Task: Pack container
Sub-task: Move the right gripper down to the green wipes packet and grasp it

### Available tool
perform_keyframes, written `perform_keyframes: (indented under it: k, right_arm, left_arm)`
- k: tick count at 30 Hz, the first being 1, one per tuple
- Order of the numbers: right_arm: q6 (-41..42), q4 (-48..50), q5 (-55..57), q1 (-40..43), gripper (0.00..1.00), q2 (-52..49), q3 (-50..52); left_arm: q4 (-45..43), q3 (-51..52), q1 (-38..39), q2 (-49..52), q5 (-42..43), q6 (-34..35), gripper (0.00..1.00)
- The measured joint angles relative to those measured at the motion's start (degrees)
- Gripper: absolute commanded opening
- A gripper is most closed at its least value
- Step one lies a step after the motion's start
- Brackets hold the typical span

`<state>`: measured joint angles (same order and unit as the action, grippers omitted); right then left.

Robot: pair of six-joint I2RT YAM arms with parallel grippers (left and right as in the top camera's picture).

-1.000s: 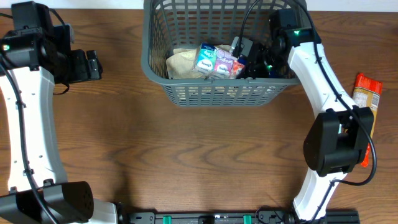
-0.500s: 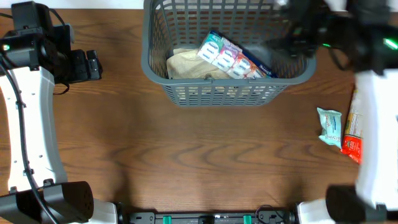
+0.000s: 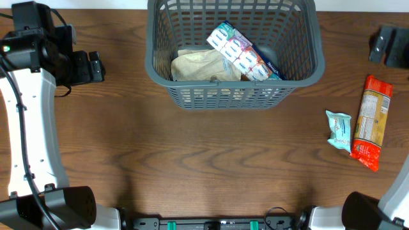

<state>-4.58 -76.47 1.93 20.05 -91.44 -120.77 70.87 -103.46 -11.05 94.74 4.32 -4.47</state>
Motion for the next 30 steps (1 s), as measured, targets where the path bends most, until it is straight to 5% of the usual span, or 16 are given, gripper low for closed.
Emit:
perform_keyframes:
  k: [16, 30]
  right_arm:
    - [3.28, -18.60, -4.48, 6.29, 0.98, -0.57, 4.11]
    - [1.60, -20.44, -10.69, 6.29, 0.99, 25.05, 37.51]
  left_arm:
    - [-2.36, 0.00, 0.00, 0.00, 0.00, 0.00, 0.99]
    - [-7.65, 0.00, 0.00, 0.00, 0.00, 0.00, 0.99]
